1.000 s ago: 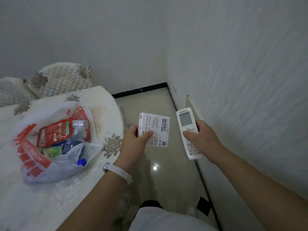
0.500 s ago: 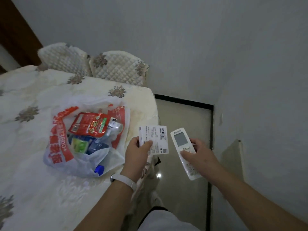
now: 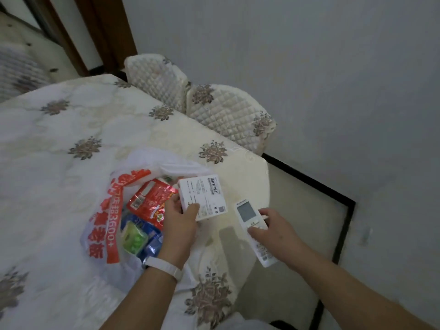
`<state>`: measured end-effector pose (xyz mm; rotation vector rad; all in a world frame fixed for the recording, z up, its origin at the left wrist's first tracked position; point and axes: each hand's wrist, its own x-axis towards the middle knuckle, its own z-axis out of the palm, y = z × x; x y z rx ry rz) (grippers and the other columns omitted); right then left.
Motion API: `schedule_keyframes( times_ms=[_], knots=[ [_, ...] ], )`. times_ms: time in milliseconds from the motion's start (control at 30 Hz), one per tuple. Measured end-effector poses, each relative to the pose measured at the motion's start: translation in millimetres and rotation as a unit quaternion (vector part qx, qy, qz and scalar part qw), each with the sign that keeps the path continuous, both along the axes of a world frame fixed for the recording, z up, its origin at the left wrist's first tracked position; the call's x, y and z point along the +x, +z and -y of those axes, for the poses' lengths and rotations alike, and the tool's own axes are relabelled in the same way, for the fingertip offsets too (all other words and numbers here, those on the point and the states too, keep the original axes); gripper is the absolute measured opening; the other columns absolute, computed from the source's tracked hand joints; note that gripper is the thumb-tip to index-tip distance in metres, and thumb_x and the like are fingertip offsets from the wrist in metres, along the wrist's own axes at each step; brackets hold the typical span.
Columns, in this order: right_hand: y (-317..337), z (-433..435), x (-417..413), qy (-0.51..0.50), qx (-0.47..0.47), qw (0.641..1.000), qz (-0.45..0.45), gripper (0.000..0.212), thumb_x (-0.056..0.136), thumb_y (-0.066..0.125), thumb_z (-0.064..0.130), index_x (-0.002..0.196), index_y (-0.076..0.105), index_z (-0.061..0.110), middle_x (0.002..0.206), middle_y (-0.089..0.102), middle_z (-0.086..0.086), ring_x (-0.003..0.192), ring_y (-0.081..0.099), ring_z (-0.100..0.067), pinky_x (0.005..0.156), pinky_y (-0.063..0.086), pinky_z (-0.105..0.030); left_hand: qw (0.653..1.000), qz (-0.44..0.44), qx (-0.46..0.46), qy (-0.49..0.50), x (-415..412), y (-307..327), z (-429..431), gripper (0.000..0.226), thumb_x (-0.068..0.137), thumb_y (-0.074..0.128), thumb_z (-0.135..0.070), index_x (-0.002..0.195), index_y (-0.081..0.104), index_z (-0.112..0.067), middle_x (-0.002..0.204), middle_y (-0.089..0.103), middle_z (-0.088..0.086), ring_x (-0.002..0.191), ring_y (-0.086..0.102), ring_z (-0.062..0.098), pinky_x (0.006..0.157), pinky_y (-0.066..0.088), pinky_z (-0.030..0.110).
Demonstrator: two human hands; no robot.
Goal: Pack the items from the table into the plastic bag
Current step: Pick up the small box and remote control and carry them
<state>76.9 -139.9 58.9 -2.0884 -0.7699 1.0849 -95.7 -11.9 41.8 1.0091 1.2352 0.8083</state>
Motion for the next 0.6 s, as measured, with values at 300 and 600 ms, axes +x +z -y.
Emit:
schedule_keyframes(
  times_ms=[300,600],
  knots=[
    [-39.6,-129.2,3.1,0.156,0.003,0.981,-0.111,0.033,0.089,0.066,0.019,0.116,0.051,0.028,0.102,0.066,0.008,0.085,0.067,-0.008,0.068,0.052,-0.025,0.972,-0.053,-0.014,0.228,-31.8,-11.5,-30.1,0.046,0.097,0.056,-0.005,0.14,0.044,-0.015,0.128,0.065,0.007,0.107,0.068,0.021,0.082,0.059,0.036],
    [-42.8,-207.1,-23.0,0.376,0.031,0.922,-0.088,0.043,0.082,0.064,0.022,0.121,0.05,0.03,0.103,0.067,0.012,0.085,0.068,-0.006,0.075,0.059,-0.035,0.914,-0.169,-0.02,0.368,-29.6,-11.6,-27.4,0.036,0.097,0.05,0.001,0.122,0.055,-0.025,0.109,0.067,-0.004,0.092,0.065,0.007,0.062,0.056,0.019]
  ],
)
